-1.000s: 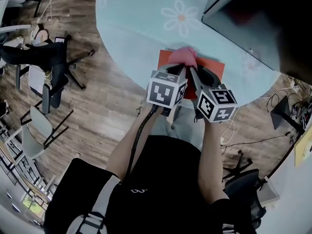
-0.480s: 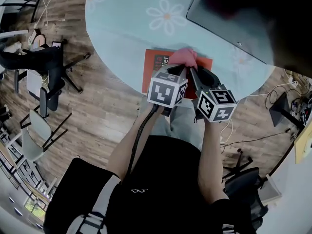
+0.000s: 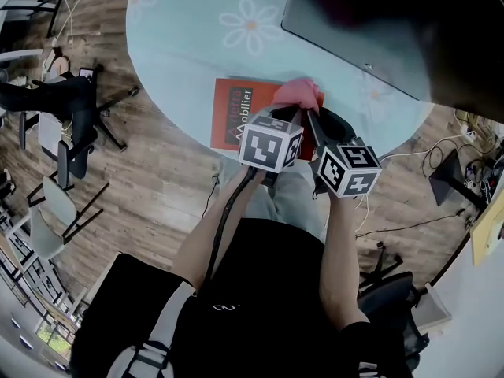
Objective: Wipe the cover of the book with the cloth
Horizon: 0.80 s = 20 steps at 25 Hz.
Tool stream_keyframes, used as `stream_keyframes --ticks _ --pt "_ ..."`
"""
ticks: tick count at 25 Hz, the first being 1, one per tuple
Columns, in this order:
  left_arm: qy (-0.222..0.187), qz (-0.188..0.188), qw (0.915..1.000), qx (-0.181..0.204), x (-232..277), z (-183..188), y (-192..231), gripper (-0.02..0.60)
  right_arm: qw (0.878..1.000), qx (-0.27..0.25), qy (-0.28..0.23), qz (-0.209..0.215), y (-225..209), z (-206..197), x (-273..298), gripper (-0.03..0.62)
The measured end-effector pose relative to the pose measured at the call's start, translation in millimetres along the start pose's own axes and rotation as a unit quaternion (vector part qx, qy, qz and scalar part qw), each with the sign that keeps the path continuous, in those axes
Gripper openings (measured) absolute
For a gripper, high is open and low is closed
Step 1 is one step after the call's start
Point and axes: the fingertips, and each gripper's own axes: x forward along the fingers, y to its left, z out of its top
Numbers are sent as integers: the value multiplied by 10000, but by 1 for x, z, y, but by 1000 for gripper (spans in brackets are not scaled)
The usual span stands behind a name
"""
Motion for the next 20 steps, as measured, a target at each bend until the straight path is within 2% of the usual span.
stream_keyframes --ticks 9,12,16,20 --pt "-120 29 9999 -16 22 0 -32 14 9997 -132 -33 -184 -25 -6 -24 63" --pt "-127 19 9998 -141 23 -4 -41 14 9995 -245 -87 -177 -29 -5 -32 63" --pt "-372 113 9989 -252 17 -1 -50 14 9989 -299 -338 -79 -33 6 -44 63" --pt "-470 233 9983 -241 -6 -3 -39 14 9976 -166 -667 4 -26 21 -48 63"
